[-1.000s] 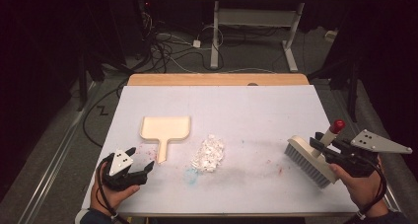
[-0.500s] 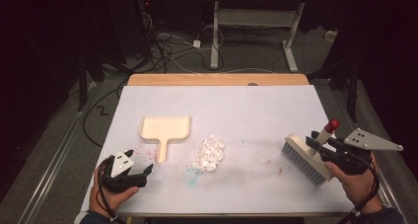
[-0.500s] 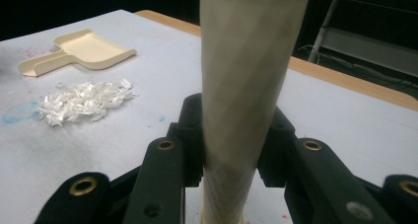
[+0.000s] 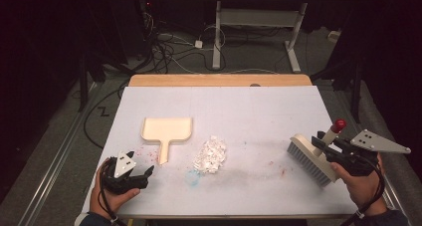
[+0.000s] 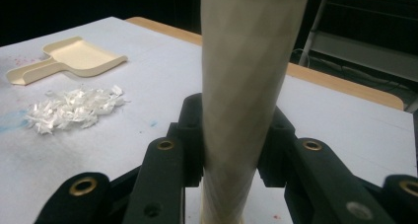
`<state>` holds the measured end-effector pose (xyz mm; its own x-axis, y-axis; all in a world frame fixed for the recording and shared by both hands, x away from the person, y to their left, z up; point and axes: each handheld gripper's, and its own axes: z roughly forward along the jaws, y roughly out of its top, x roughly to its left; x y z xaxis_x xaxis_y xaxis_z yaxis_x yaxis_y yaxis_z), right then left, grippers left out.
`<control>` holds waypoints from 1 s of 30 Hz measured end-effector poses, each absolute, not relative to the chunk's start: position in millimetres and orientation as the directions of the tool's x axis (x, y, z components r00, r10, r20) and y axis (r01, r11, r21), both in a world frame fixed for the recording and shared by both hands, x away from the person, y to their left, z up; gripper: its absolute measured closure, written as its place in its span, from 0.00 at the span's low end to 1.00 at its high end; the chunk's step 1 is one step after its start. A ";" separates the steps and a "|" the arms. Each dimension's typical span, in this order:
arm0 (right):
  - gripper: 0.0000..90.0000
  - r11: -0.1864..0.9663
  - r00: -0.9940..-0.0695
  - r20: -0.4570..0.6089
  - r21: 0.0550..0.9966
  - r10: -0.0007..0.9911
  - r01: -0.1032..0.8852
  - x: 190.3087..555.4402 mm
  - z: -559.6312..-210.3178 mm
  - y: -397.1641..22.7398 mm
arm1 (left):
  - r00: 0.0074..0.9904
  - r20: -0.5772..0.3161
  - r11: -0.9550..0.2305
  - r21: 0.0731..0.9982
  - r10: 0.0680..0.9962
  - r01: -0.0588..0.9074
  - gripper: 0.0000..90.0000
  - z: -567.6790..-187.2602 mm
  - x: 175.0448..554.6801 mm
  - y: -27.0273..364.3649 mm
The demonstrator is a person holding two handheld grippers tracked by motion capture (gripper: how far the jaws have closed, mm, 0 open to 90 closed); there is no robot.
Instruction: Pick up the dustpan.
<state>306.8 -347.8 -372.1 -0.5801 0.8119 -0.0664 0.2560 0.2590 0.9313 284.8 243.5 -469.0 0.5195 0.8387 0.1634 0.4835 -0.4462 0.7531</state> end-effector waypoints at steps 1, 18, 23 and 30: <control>0.78 0.260 -0.577 -0.070 0.932 0.813 0.253 306.6 -372.0 -348.2 | 0.519 0.165 -0.449 0.748 0.839 0.488 0.21 -469.6 285.2 243.7; 0.78 0.250 -0.586 -0.056 0.934 0.809 0.256 307.7 -373.8 -347.8 | 0.516 0.126 -0.420 0.754 0.847 0.505 0.21 -468.5 286.0 245.2; 0.78 0.253 -0.586 -0.057 0.933 0.808 0.257 307.8 -374.2 -347.1 | 0.505 0.115 -0.402 0.761 0.855 0.508 0.23 -460.2 287.0 239.2; 0.78 0.259 -0.583 -0.074 0.935 0.809 0.241 307.3 -373.7 -345.1 | 0.442 0.053 -0.327 0.752 0.896 0.573 0.25 -453.5 299.6 230.9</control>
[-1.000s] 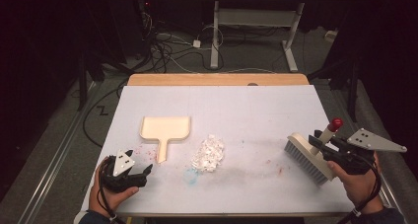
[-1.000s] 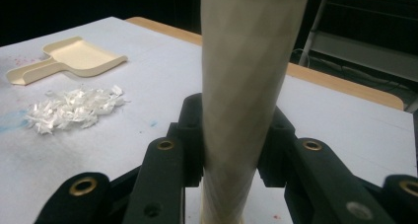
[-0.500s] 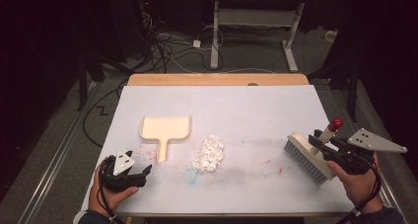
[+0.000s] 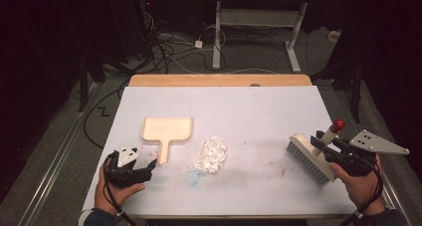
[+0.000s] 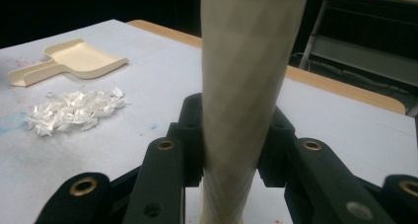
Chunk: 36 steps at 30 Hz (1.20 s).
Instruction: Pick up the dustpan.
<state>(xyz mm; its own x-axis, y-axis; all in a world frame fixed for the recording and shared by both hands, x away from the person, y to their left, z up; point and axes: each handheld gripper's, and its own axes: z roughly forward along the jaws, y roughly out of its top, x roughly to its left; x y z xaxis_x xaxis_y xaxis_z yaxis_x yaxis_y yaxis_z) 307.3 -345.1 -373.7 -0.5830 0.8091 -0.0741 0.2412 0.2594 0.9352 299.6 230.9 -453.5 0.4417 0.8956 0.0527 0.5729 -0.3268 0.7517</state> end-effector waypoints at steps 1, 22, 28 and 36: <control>0.78 0.259 -0.583 -0.074 0.935 0.809 0.241 307.3 -373.7 -345.1 | 0.434 0.031 -0.309 0.747 0.900 0.588 0.25 -453.5 303.3 228.9; 0.78 0.284 -0.598 -0.090 0.929 0.797 0.238 307.7 -377.1 -339.9 | 0.307 -0.036 -0.217 0.628 0.951 0.747 0.37 -476.8 377.1 182.7; 0.78 0.264 -0.588 -0.077 0.934 0.805 0.240 306.8 -378.1 -338.5 | 0.324 -0.070 -0.205 0.645 0.943 0.736 0.70 -477.6 382.0 196.4; 0.78 0.266 -0.586 -0.080 0.934 0.806 0.238 308.7 -380.5 -339.6 | 0.369 -0.031 -0.269 0.629 0.929 0.729 0.70 -473.0 386.8 200.1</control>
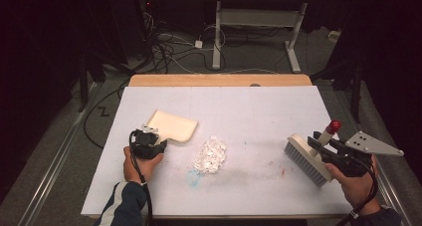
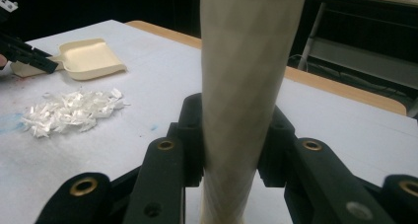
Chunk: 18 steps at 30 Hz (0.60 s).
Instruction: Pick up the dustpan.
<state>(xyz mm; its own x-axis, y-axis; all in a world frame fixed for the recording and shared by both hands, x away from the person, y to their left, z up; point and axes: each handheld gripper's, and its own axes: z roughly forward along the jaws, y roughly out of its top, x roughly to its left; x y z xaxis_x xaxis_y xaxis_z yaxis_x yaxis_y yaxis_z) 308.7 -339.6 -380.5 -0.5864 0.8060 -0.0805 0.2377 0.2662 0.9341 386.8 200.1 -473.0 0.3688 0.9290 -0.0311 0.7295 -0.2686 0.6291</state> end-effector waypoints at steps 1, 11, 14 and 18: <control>0.78 0.263 -0.589 -0.075 0.935 0.804 0.239 308.8 -381.0 -339.3 | 0.374 -0.022 -0.278 0.628 0.927 0.727 0.70 -472.1 387.9 200.4; 0.78 0.268 -0.599 -0.069 0.930 0.798 0.251 310.0 -383.5 -337.8 | 0.510 0.060 -0.449 0.568 0.858 0.689 0.71 -441.6 389.5 219.5; 0.78 0.274 -0.600 -0.072 0.928 0.797 0.252 309.7 -383.1 -337.6 | 0.559 0.044 -0.494 0.529 0.828 0.690 0.71 -434.4 387.0 227.8; 0.78 0.264 -0.589 -0.066 0.929 0.806 0.258 311.2 -382.4 -340.3 | 0.652 -0.015 -0.570 0.470 0.758 0.674 0.71 -425.3 377.8 244.3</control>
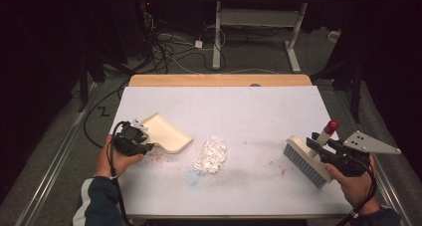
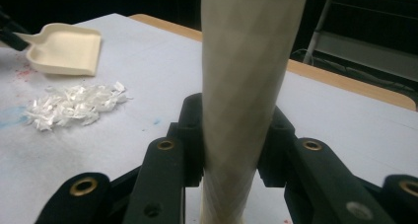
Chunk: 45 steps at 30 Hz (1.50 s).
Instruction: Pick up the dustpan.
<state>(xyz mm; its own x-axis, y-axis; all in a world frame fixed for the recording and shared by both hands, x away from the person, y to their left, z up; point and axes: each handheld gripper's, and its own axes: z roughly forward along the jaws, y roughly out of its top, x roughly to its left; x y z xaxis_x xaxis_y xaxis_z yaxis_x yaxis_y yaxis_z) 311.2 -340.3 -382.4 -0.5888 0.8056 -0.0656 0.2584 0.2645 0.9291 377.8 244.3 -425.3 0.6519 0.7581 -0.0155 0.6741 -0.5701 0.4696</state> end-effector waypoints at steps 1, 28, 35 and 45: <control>0.78 0.263 -0.586 -0.064 0.929 0.808 0.261 312.2 -381.7 -340.8 | 0.660 -0.019 -0.580 0.461 0.751 0.672 0.71 -424.3 376.0 246.9; 0.78 0.173 -0.526 -0.011 0.950 0.851 0.259 403.8 -375.1 -265.5 | 0.800 0.015 -0.758 0.331 0.599 0.562 0.70 -402.0 330.9 239.5; 0.78 0.191 -0.564 -0.017 0.949 0.825 0.251 412.0 -378.2 -230.4 | 0.810 0.014 -0.768 0.327 0.586 0.550 0.70 -403.2 323.8 235.3; 0.78 0.212 -0.586 -0.039 0.950 0.810 0.231 417.7 -382.6 -199.5 | 0.833 0.022 -0.798 0.300 0.553 0.522 0.70 -408.2 315.8 217.5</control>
<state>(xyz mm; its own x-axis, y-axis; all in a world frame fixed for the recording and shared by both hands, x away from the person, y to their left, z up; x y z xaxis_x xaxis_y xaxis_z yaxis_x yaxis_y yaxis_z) 417.7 -199.5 -382.6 -0.5856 0.8097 -0.0385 0.2307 0.2121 0.9496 315.8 217.5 -408.2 0.8330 0.5528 0.0218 0.5219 -0.7984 0.3004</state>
